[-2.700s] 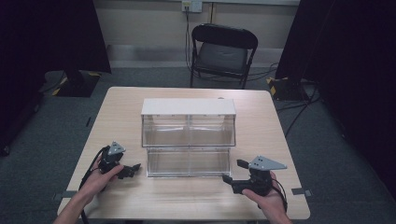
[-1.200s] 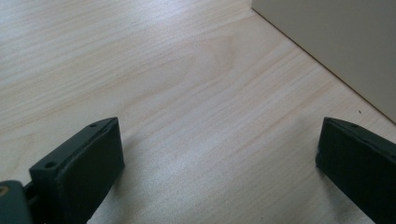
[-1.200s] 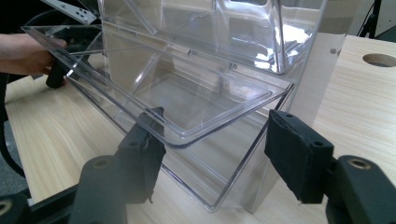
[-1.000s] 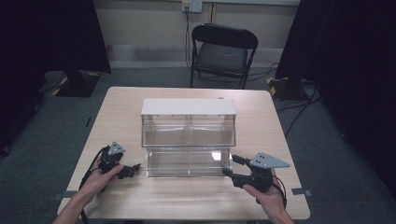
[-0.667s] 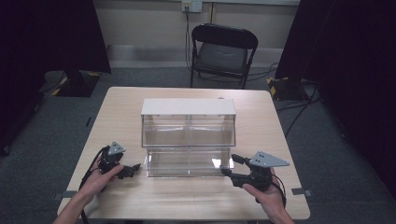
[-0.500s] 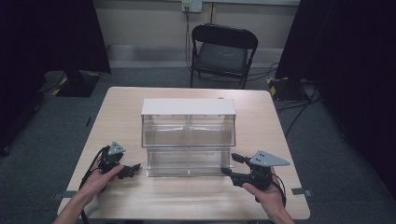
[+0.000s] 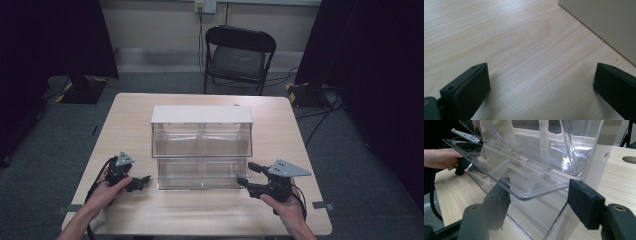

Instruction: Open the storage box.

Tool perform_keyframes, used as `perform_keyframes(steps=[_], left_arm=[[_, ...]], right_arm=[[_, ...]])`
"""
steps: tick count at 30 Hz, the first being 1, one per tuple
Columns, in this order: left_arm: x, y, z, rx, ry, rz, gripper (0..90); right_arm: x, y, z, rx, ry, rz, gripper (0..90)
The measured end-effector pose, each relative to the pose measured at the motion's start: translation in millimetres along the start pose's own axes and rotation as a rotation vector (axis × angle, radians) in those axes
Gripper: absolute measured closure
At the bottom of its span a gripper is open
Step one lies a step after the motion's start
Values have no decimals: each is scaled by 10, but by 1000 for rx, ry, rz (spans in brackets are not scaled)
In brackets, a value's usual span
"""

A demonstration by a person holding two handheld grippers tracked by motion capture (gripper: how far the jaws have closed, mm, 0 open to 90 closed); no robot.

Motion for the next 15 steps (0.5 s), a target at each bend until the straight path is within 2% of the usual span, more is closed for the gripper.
perform_keyframes(steps=[6,7,8,15], left_arm=[[-1,4,-1,6,3,-2,2],[3,1,-2,-1,2,2,2],[7,-2,-5,-7,-2,1,2],[11,-4,-6,-12,-4,5,2]], right_arm=[[11,3,24,-7,8,1,350],[15,8,35,-4,14,13,351],[27,9,45,-4,13,6,351],[32,25,60,-14,16,12,361]])
Point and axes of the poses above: each handheld gripper's, and its own axes: x roughly backward along the jaws, z roughly out of its top, y roughly to its right, the point moved 1 cm from there along -x, roughly forward along the jaws, and after that the axes turned 4 degrees about -y, right-handed, at the moved point
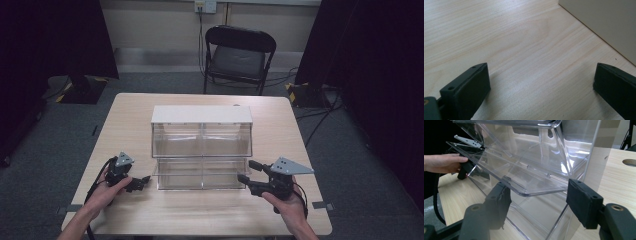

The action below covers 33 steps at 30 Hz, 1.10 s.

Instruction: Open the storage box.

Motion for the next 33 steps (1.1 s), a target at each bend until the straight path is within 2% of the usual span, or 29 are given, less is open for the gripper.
perform_keyframes(steps=[11,15,33], left_arm=[[0,1,0,1,0,-1,2],[-1,2,-1,3,1,-3,2],[-1,1,-1,2,1,-1,2]], right_arm=[[1,3,19,-4,13,-2,363],[2,2,26,-9,19,-16,356],[-62,4,58,-31,25,-10,309]])
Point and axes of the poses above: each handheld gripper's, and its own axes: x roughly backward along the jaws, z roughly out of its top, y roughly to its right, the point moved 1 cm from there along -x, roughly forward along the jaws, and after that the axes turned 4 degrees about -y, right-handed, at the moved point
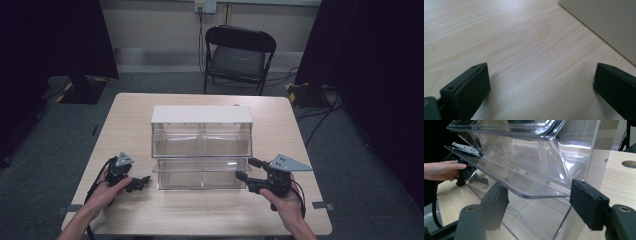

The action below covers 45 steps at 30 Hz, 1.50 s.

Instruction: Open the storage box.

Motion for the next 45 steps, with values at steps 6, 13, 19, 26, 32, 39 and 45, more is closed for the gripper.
perform_keyframes(steps=[6,13,19,26,32,39,45], left_arm=[[0,0,0,0,0,0,2],[0,0,0,0,0,0,2],[-1,2,0,3,0,-2,2],[0,0,0,0,0,0,2],[-1,1,0,2,0,-2,2],[0,0,0,1,0,0,2],[0,0,0,0,0,0,2]], right_arm=[[-14,5,9,-1,1,2,296],[-1,18,51,-11,6,0,275],[21,33,61,-14,-5,-11,246],[-1,47,122,-25,9,-19,254],[-20,58,132,-34,17,-15,253],[-27,69,128,-41,24,-9,254],[-29,70,136,-37,23,-8,255]])
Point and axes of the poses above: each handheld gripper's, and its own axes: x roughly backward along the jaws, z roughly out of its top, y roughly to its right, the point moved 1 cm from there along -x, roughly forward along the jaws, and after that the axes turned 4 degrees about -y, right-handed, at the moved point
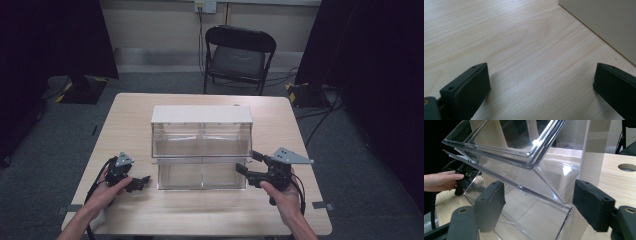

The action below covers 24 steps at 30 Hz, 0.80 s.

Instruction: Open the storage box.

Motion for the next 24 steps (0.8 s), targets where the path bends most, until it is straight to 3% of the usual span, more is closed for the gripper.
perform_keyframes(steps=[24], left_arm=[[0,1,0,1,0,0,2]], right_arm=[[3,-3,1,13,3,5,273]])
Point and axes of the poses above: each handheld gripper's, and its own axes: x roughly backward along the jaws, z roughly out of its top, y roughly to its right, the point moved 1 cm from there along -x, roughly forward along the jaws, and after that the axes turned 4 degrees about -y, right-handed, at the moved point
